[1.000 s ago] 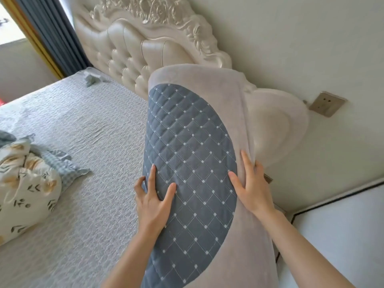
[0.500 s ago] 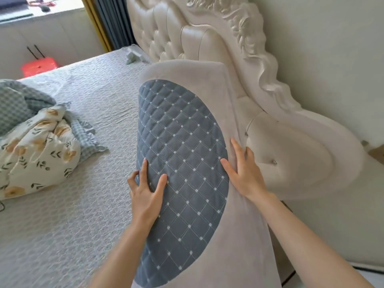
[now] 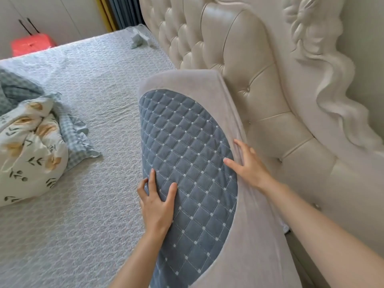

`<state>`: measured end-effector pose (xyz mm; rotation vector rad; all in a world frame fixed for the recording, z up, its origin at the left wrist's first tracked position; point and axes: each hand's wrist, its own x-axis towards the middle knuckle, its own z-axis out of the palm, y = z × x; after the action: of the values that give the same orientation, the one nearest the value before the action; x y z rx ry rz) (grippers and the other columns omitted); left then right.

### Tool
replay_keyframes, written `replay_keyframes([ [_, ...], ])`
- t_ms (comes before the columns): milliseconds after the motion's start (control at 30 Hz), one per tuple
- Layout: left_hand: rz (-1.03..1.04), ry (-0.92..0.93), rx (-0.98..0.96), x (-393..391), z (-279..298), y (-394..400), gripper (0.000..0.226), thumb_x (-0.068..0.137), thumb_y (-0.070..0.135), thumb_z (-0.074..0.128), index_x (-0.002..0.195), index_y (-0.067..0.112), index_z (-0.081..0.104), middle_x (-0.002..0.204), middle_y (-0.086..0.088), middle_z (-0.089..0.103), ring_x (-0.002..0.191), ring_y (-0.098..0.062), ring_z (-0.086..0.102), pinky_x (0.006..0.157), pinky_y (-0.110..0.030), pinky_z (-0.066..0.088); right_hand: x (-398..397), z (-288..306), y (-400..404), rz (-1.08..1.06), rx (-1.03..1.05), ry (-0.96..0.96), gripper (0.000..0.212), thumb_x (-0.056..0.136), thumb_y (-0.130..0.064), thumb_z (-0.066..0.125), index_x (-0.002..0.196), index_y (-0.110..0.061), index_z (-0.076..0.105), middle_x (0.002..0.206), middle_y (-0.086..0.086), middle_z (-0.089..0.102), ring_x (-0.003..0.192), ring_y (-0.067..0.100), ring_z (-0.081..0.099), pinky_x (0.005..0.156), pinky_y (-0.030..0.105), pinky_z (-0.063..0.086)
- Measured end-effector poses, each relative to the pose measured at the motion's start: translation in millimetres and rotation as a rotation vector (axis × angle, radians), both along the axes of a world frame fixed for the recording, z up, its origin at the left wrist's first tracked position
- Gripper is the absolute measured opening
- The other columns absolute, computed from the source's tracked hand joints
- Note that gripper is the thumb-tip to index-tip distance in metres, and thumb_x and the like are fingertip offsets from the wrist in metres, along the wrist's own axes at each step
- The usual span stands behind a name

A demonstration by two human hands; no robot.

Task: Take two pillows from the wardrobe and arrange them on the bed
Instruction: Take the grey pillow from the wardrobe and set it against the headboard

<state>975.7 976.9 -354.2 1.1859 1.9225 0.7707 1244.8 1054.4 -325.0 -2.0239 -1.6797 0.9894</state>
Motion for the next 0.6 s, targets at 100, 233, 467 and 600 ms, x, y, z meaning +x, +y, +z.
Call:
replay_keyframes([
  [100,0.039,0.015,-0.013,2.6,-33.1,27.8,0.083,0.079,0.073,0.046,0.153,0.045,0.021,0.15,0.009,0.019,0.137,-0.024,0.036,0.111,-0.048,0.033,2.8,-35.6,35.1,0.018,-0.04,-0.003,0.092,0.064,-0.076,0.052,0.144,-0.043,0.021,0.146,0.007,0.033,0.136,0.022,0.032,0.107,0.037,0.028],
  [233,0.084,-0.003,-0.045,6.5,-80.7,56.2,0.073,0.091,0.059,0.055,0.154,0.042,0.022,0.153,0.006,0.018,0.139,-0.026,0.036,0.112,-0.047,0.031,-2.0,-80.6,78.0,0.072,-0.069,0.02,0.095,0.062,-0.077,0.053,0.144,-0.042,0.02,0.145,0.007,0.033,0.135,0.021,0.032,0.106,0.033,0.027],
  [467,0.16,-0.091,-0.072,19.9,-156.5,94.1,0.074,0.092,0.058,0.054,0.155,0.042,0.018,0.155,0.01,0.015,0.138,-0.022,0.036,0.105,-0.039,0.032,4.0,-140.9,133.9,0.109,-0.097,-0.04,0.095,0.063,-0.077,0.052,0.146,-0.039,0.023,0.149,0.008,0.03,0.138,0.027,0.03,0.112,0.046,0.027],
  [600,-0.007,-0.152,-0.255,38.9,-200.2,107.5,0.085,0.096,0.052,0.054,0.158,0.036,-0.001,0.166,0.002,-0.001,0.15,-0.023,0.017,0.117,-0.047,0.023,10.2,-163.7,148.5,0.186,-0.275,-0.236,0.093,0.074,-0.061,0.062,0.15,-0.041,0.012,0.159,0.01,0.005,0.144,0.034,0.007,0.113,0.047,0.017],
])
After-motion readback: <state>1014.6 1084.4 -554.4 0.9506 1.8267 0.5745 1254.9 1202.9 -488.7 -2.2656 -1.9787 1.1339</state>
